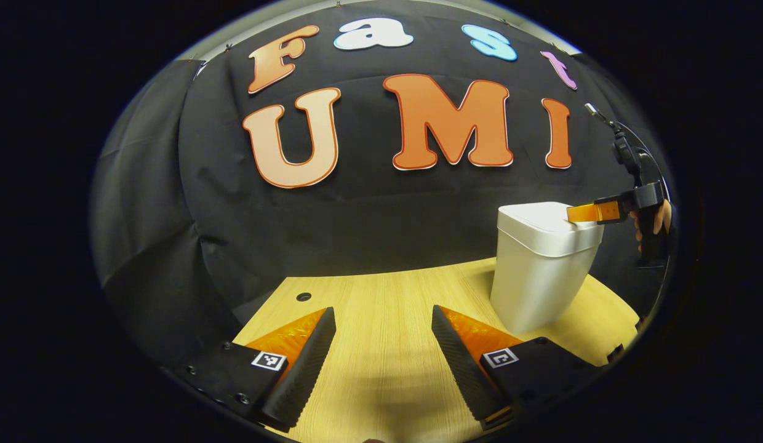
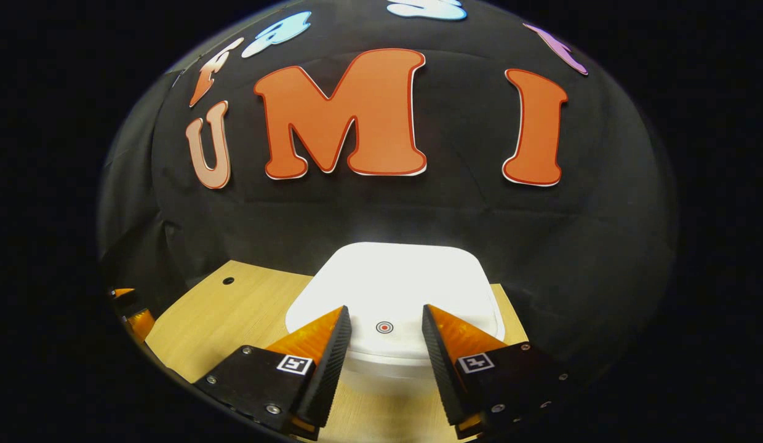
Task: Press the lid of the desktop garbage bin to open it, pick up the crumpled paper on the desktop and throw it into the bin, then pick up the pop can on the desktop and drop it into the bin, and finally close the garbage bin lid.
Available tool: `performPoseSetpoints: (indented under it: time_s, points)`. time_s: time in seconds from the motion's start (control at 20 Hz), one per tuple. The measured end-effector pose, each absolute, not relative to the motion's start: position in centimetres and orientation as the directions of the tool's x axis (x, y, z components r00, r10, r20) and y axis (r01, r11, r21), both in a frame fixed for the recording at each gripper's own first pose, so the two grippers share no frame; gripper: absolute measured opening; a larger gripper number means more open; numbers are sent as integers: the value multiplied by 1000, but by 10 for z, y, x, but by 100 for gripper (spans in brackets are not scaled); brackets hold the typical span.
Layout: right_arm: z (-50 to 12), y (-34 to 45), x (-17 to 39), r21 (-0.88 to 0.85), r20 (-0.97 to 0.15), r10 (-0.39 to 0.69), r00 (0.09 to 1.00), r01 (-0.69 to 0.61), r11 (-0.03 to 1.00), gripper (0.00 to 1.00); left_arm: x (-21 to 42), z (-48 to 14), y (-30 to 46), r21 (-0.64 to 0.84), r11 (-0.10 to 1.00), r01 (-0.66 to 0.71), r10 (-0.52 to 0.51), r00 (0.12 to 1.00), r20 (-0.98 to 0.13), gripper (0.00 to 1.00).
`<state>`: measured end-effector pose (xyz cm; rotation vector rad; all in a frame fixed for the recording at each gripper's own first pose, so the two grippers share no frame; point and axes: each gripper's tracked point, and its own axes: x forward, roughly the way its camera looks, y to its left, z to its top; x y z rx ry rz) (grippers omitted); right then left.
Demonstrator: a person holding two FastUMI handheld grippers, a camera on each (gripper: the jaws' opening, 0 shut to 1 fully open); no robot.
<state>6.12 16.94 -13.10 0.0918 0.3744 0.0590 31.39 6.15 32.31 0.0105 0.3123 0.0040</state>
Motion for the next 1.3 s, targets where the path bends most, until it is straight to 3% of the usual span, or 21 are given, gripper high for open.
performPoseSetpoints:
  time_s: [0.05,0.15,0.4,0.45,0.8,1.3]
  points:
    - [-132,170,61,95,-359,68,931,-36,995,70,314,324,60,13,1000,-1,5,952,-307,96]
    - [-132,171,59,76,-354,55,933,-30,997,67,314,324,61,20,1000,0,6,951,-309,100]
    - [-135,174,56,74,-338,41,940,-17,997,59,318,335,52,24,1000,16,-8,958,-288,96]
    - [-134,173,56,74,-334,41,942,-17,997,58,318,338,50,25,999,21,-13,960,-280,100]
    - [-130,170,45,53,-324,-4,946,22,998,58,335,359,60,21,999,50,-44,975,-219,96]
    - [-127,222,7,-26,-249,1,968,-7,1000,87,357,384,81,-5,999,44,-44,992,-120,99]
